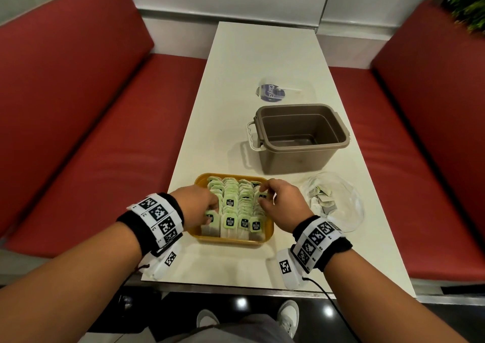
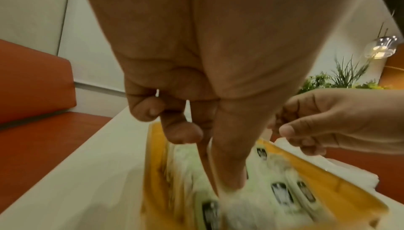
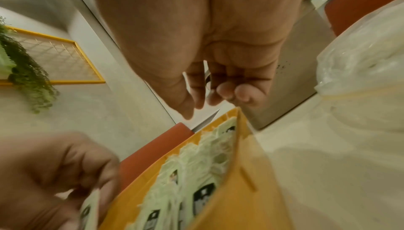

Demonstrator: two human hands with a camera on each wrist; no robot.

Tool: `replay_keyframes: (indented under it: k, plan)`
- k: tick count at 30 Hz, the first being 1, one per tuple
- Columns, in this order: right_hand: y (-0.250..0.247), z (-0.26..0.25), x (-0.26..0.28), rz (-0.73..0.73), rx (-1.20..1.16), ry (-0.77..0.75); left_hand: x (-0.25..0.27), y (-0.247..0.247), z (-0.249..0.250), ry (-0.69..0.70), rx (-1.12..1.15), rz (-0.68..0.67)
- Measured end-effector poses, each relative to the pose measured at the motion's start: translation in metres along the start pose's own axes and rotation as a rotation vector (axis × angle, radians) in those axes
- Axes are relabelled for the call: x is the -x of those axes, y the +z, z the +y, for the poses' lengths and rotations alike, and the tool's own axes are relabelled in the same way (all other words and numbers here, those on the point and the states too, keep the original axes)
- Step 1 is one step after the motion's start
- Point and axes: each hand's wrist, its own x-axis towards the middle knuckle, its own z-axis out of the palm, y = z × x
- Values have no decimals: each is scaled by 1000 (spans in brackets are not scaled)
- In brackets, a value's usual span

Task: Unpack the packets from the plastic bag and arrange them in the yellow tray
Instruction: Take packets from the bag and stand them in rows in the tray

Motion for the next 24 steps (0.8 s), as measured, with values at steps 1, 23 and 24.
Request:
replay_keyframes:
  k: [1,23,24]
  plan:
    - [-1,4,-1,10,49,21,-2,7,-1,-7,-6,-33]
    - [-2,20,-2,-220,59,223,-20,30,11,-164,-302,92]
    - [-6,22,-2,-228,58,216,-20,25,13,-164,-300,78]
